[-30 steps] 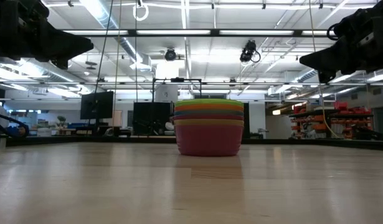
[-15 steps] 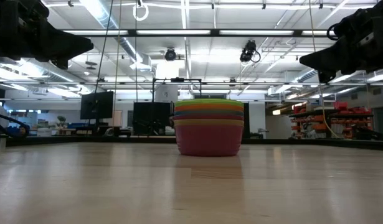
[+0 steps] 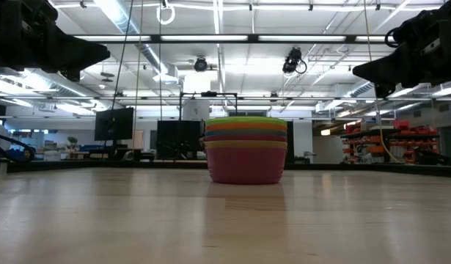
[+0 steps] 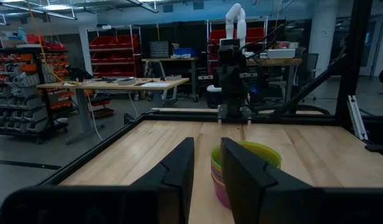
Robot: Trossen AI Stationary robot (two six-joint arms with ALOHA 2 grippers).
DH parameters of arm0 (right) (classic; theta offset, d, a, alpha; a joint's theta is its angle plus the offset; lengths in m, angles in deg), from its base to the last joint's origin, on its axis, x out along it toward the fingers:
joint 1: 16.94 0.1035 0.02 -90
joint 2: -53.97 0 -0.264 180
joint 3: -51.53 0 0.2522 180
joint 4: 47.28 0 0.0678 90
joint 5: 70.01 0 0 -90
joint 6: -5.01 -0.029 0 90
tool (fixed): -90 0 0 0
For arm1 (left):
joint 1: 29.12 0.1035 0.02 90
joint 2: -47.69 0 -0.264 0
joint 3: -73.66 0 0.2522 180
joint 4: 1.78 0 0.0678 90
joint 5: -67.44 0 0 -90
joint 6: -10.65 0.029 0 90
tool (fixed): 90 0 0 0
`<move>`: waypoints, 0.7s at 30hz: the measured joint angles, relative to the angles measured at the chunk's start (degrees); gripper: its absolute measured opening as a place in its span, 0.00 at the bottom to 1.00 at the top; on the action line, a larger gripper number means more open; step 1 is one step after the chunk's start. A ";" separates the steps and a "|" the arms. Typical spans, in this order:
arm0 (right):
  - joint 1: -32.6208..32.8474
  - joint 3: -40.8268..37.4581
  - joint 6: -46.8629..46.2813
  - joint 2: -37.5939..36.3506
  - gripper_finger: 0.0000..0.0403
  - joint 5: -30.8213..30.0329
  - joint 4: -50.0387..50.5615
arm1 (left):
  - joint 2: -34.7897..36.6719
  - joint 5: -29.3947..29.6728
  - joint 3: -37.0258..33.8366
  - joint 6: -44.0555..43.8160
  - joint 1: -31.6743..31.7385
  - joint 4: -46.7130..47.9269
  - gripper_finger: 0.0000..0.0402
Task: Nest bowls inside each other
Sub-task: Return to Home Position
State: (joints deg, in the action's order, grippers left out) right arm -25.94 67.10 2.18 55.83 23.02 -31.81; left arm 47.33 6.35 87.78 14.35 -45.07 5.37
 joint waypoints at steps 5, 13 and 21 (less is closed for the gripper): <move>0.00 0.00 0.00 0.00 0.03 0.00 -0.02 | 0.00 -0.01 0.00 -0.02 0.01 0.01 0.23; 0.01 0.00 0.00 -0.01 0.03 0.01 -0.02 | 0.00 -0.01 0.00 -0.02 0.02 0.00 0.20; 0.02 0.00 0.00 -0.01 0.03 0.01 -0.01 | 0.00 0.00 0.00 -0.02 0.02 0.00 0.22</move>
State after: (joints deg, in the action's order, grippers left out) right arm -25.92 67.10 2.18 55.82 23.03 -31.81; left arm 47.33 6.35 87.78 14.34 -45.05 5.37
